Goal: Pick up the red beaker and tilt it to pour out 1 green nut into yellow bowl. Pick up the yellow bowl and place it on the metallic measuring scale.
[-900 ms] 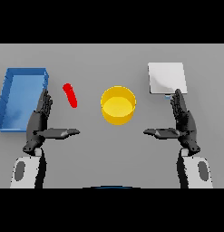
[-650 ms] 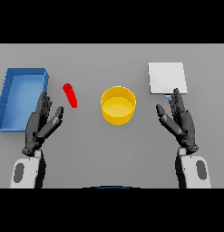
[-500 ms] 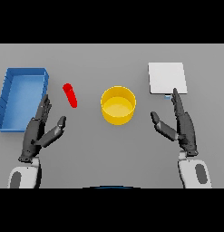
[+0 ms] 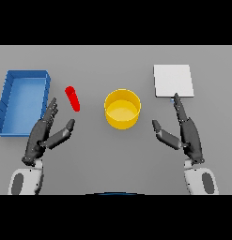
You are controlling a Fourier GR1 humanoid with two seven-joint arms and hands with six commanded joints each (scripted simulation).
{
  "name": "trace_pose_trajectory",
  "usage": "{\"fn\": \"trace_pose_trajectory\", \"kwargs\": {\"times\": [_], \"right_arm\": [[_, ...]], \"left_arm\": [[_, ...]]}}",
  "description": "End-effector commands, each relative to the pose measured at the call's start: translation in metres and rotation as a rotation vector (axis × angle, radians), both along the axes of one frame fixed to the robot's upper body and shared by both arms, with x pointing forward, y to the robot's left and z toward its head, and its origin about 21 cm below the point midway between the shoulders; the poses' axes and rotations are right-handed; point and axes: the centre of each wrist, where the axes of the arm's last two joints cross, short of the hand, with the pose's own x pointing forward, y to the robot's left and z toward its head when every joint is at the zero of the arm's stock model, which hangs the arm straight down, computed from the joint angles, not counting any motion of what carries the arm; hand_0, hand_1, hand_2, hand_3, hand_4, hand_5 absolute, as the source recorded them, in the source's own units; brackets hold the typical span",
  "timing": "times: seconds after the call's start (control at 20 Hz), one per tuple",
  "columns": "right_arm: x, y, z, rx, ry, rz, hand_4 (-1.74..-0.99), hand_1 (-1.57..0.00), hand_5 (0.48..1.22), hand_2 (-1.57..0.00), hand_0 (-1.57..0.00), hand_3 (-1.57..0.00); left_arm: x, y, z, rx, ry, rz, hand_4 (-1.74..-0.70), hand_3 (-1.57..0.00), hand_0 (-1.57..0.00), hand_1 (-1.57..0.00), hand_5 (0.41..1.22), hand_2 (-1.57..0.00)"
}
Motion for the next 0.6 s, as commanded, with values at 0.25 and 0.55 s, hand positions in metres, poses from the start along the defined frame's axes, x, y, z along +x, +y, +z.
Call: {"fn": "trace_pose_trajectory", "kwargs": {"times": [0.25,0.55], "right_arm": [[-0.003,-0.005,0.003,0.025,-0.004,0.008,-1.220,0.00,0.626,0.00,0.00,0.00],[-0.005,-0.006,0.004,0.018,-0.018,0.003,-1.218,0.00,0.626,0.00,0.00,0.00]], "left_arm": [[0.047,0.003,-0.019,0.023,0.048,0.012,-1.18,0.00,0.00,0.00,0.644,0.00],[0.081,-0.009,-0.026,0.025,0.011,-0.040,-1.20,0.00,0.00,0.00,0.646,0.00]]}}
